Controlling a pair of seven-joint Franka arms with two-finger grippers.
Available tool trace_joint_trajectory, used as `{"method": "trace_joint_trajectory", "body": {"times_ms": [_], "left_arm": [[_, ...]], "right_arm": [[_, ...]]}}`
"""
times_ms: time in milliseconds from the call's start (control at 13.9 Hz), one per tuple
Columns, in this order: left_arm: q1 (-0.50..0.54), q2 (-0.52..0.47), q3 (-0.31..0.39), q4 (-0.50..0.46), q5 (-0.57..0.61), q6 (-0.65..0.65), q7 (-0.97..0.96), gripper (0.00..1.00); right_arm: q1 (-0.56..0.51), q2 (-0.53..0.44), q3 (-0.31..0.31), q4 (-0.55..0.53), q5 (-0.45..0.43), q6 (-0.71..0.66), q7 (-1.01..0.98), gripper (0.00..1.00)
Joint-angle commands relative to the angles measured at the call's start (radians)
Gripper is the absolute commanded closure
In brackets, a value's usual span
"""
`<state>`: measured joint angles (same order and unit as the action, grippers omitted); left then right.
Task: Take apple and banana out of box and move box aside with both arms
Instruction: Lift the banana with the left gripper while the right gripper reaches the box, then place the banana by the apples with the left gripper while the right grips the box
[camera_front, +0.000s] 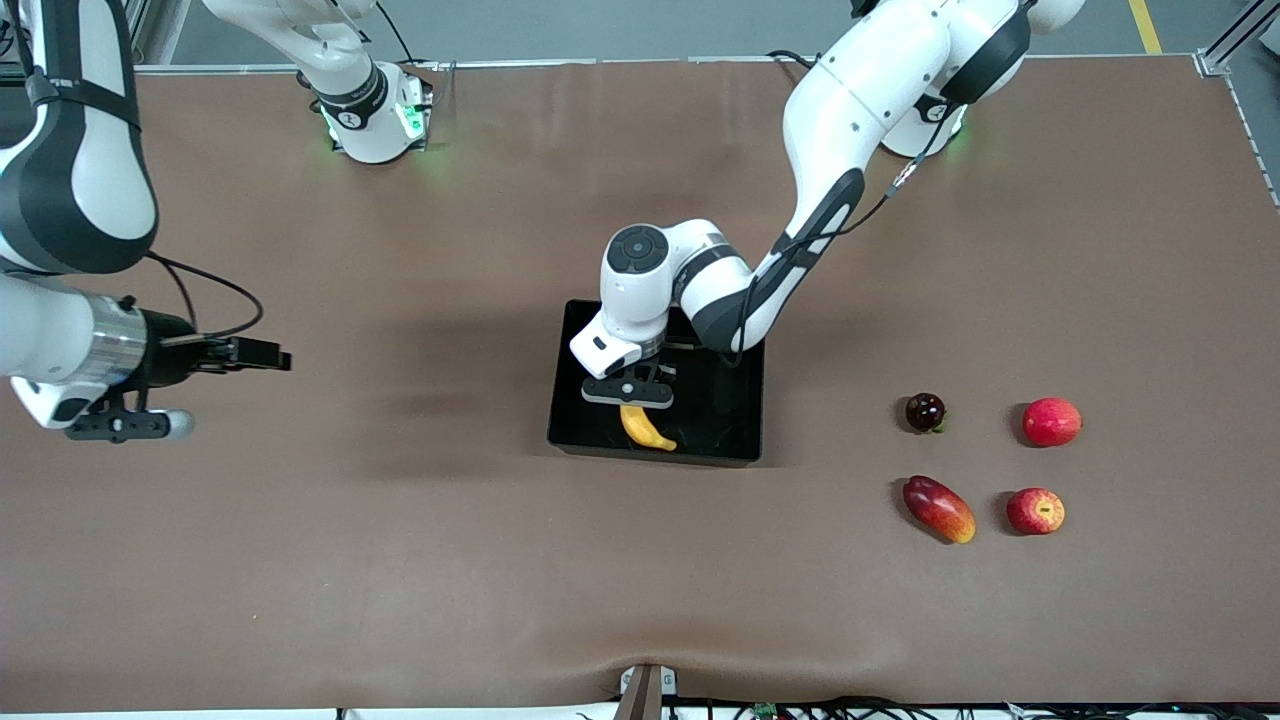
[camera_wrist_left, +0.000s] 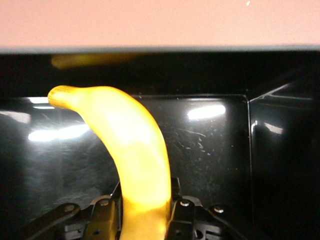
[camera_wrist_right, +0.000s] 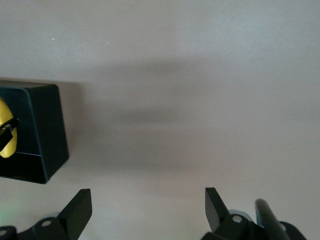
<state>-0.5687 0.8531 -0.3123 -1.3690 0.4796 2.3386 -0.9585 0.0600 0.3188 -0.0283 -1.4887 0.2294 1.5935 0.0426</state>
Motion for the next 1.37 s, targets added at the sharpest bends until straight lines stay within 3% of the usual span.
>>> {"method": "trace_joint_trajectory", "body": {"times_ms": [0,360,719,935,1151,1295], "left_arm": [[0.007,-0.097,-0.007,-0.022,0.007,-0.088,0.020,1.00],[0.122,-0.230,-0.054,-0.038,-0.037,-0.221,0.182,1.00],[0.344,-0.383,-0.103,-0.168,-0.136,-0.268,0.490,1.00],[0.528,-0.451,-0.169,-0.267,-0.141,-0.269,0.663,1.00],[0.783,-0.486,-0.283,-0.358,-0.150,-0.269,0.872,1.00],[0.910,-0.486,-0.307,-0.390,-0.148,-0.266,1.021,1.00]], "right_arm": [[0.073,-0.004,-0.007,-0.004,0.021,0.002,0.118,0.00],[0.190,0.026,-0.005,-0.004,0.022,0.078,0.238,0.00],[0.312,0.101,-0.007,-0.002,0.021,0.196,0.362,0.00],[0.388,0.161,-0.007,-0.004,0.018,0.276,0.456,0.00],[0.451,0.212,-0.008,-0.021,0.005,0.339,0.516,0.00],[0.474,0.221,-0.008,-0.079,0.004,0.414,0.517,0.00]]}}
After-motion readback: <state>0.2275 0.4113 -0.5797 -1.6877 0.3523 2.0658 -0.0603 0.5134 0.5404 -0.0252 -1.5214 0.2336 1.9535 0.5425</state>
